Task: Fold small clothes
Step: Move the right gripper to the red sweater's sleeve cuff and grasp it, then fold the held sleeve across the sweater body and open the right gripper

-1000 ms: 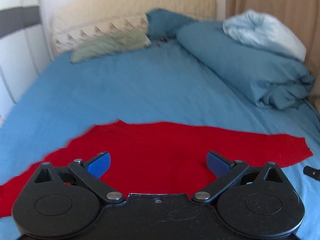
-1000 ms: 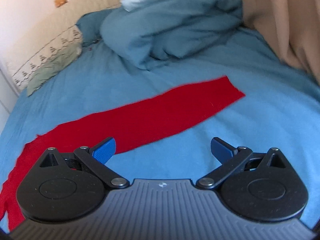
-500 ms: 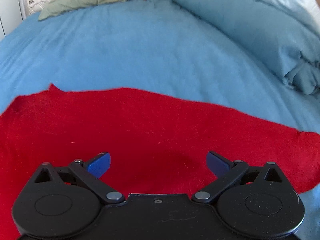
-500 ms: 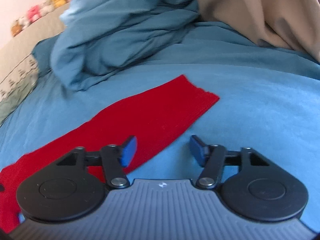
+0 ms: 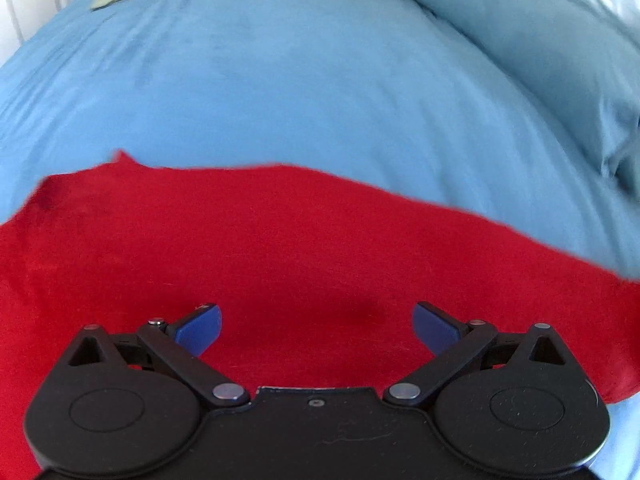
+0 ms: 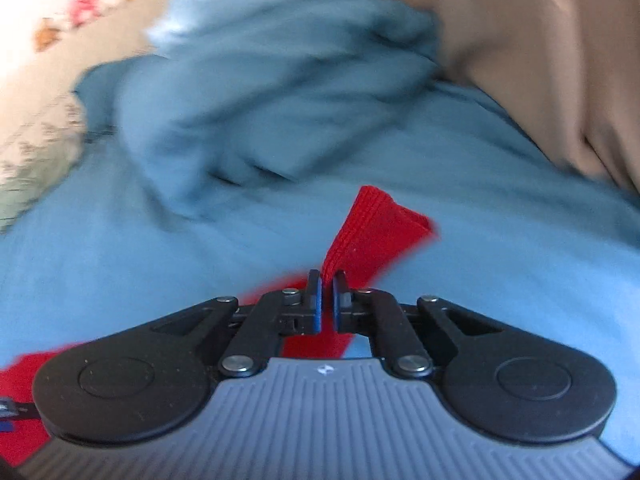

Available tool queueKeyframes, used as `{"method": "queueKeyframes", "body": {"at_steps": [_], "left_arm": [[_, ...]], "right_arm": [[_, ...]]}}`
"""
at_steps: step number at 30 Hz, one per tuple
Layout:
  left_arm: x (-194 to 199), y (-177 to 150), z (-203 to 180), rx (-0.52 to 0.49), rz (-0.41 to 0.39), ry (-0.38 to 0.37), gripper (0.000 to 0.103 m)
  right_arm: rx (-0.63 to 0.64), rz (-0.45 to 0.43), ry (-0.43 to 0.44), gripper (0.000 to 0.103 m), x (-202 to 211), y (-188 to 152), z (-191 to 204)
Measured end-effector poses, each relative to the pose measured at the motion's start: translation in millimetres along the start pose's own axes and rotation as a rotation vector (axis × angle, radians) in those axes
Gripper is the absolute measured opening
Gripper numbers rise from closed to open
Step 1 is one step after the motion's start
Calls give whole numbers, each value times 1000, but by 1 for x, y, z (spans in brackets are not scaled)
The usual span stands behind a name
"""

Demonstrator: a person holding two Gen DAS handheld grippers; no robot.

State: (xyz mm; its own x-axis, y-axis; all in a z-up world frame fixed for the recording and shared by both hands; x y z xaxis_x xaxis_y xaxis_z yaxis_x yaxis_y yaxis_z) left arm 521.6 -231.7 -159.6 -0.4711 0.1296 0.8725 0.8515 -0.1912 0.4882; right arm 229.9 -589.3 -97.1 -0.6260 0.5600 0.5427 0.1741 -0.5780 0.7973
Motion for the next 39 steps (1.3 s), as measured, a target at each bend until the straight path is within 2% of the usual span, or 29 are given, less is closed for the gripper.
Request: {"method": "queueKeyframes", "body": {"at_steps": [3, 5, 9, 11, 14, 17, 19, 23, 25, 29, 30, 32, 34, 37, 39], "left_arm": [[34, 9, 40, 67, -25, -16, 103], [55, 16, 69, 86, -54, 11, 103], [99, 15, 143, 120, -135, 80, 103], [115, 7, 180, 140, -168, 86, 103], [126, -14, 230, 177, -205, 115, 103], [125, -42, 273, 217, -204, 147, 103], [117, -63, 291, 246, -171, 138, 103], [97, -99, 306, 317, -89, 84, 103], [91, -109, 306, 343, -77, 51, 103], [83, -106, 292, 344, -69, 1, 103], [81, -99, 289, 344, -68, -12, 103], [79, -94, 281, 344, -70, -38, 102], [81, -94, 271, 346, -70, -62, 102], [73, -91, 249, 312, -40, -79, 99], [66, -88, 233, 299, -32, -88, 97]], "right_arm": [[62, -26, 138, 20, 19, 25, 68], [100, -35, 239, 20, 30, 34, 119], [170, -7, 487, 20, 50, 24, 238], [241, 25, 622, 20, 60, -3, 303], [373, 86, 767, 20, 71, -65, 378], [495, 178, 829, 20, 68, -141, 422], [605, 247, 824, 20, 61, -201, 438], [734, 311, 815, 20, 57, -271, 434], [775, 312, 818, 20, 58, -285, 430], [823, 321, 832, 25, 56, -295, 424], [840, 319, 834, 29, 56, -297, 426], [875, 319, 850, 54, 57, -299, 425], [908, 286, 831, 79, 64, -294, 416], [959, 216, 776, 93, 73, -277, 397], [974, 199, 743, 94, 76, -267, 380]]}}
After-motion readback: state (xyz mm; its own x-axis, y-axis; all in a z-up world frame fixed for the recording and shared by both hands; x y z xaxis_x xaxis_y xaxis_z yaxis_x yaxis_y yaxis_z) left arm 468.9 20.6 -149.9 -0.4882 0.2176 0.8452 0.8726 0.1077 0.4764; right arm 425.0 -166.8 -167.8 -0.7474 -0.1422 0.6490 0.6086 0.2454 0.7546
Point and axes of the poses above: each gripper's, at about its wrist camera, not at the fingertips, and x roughly against the way its jaws point, z to its left, y to its top, the point moved 5 cm from there along -x, roughly the way its jaws point, and after that the axes turned 4 degrees about y, right-handed, at the moved point
